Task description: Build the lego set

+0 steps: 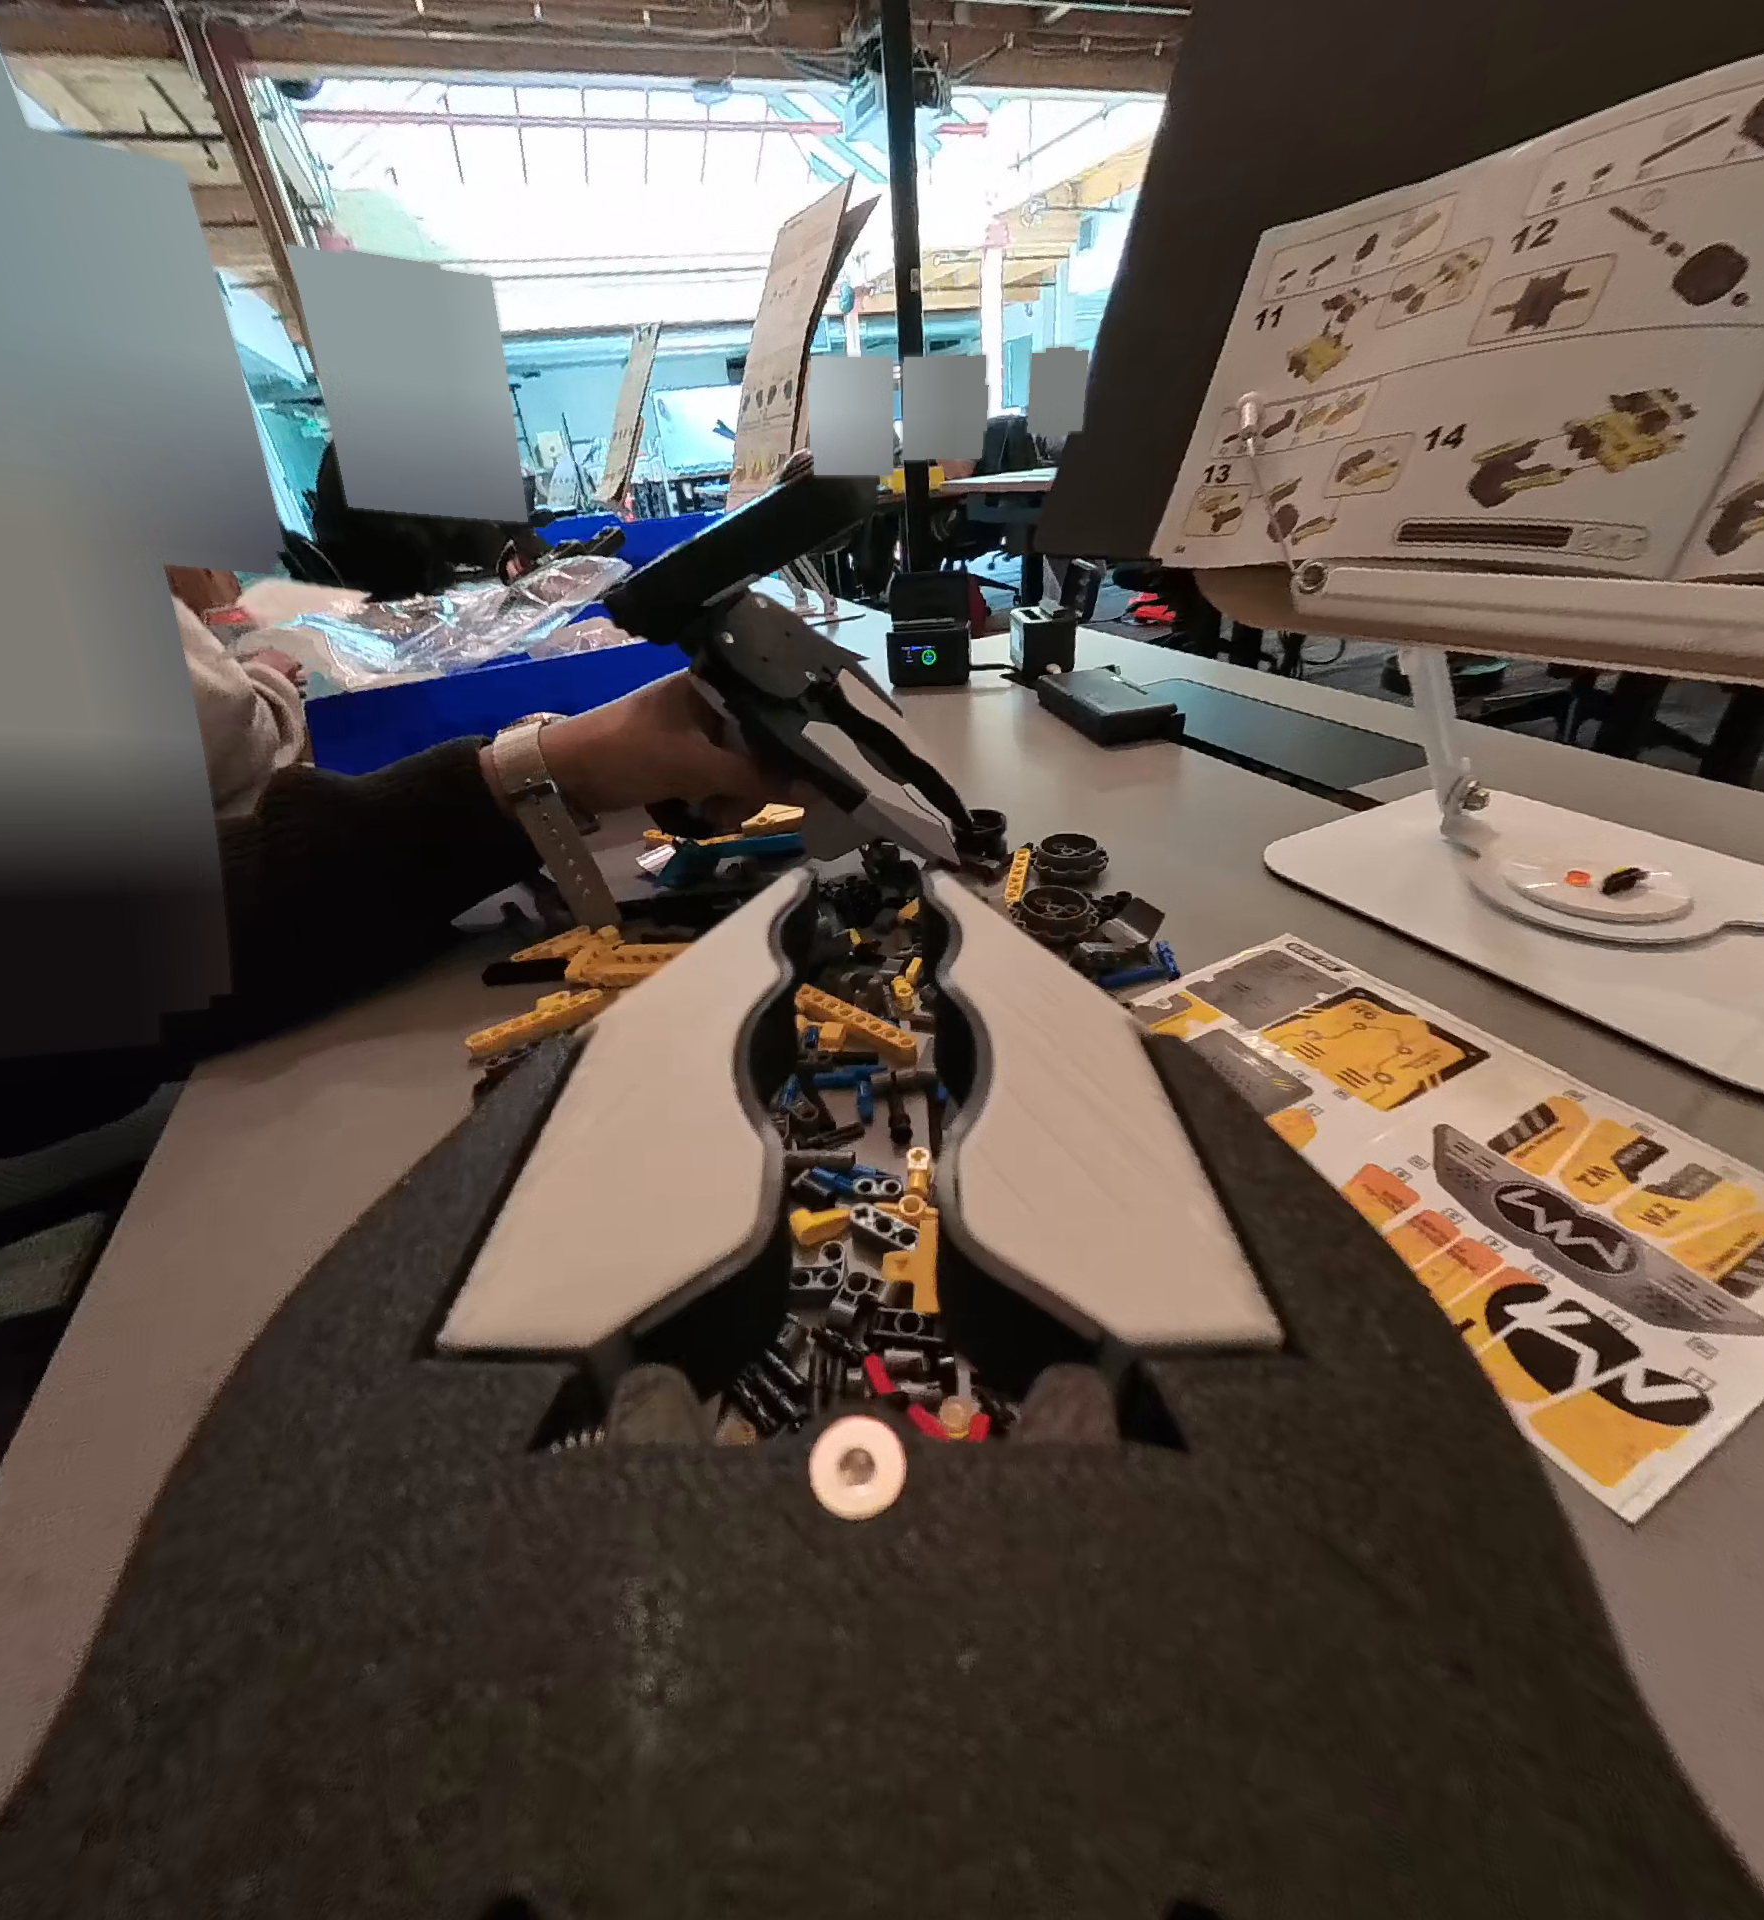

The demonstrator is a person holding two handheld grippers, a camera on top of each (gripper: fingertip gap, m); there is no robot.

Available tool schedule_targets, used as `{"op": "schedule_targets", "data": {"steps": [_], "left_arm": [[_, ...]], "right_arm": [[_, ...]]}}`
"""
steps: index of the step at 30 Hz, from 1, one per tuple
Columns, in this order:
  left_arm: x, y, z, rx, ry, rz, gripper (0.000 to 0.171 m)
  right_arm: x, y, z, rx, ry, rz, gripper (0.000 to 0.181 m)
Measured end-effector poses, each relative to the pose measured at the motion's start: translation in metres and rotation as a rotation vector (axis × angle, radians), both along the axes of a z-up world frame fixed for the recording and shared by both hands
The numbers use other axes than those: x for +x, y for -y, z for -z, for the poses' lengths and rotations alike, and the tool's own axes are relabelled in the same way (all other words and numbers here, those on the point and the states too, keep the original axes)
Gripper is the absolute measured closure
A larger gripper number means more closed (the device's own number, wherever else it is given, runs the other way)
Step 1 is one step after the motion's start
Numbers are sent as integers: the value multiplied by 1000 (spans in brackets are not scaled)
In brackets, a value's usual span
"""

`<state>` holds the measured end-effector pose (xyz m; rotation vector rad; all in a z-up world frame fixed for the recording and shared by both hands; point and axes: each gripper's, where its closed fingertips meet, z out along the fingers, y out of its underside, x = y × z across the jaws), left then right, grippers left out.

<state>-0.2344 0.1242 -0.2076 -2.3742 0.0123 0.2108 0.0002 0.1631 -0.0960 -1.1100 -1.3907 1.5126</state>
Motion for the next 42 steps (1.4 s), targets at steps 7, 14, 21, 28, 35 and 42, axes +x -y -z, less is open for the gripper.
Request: {"op": "schedule_targets", "data": {"steps": [7,14,21,28,35,42], "left_arm": [[1,-2,-14,64,-21,10,139],[24,6,0,-31,20,139,142],[0,3,5,-32,-30,53,141],[-10,-1,5,4,71,41,142],[-13,2,9,-14,85,46,149],[-12,0,15,-32,80,56,157]], "right_arm": [[0,7,1,15,1,-17,163],[0,6,1,5,5,-16,162],[-1,14,3,13,13,-38,163],[-1,19,5,10,20,-52,163],[-1,18,4,-21,20,-61,162],[-1,24,6,-15,28,-76,162]]}}
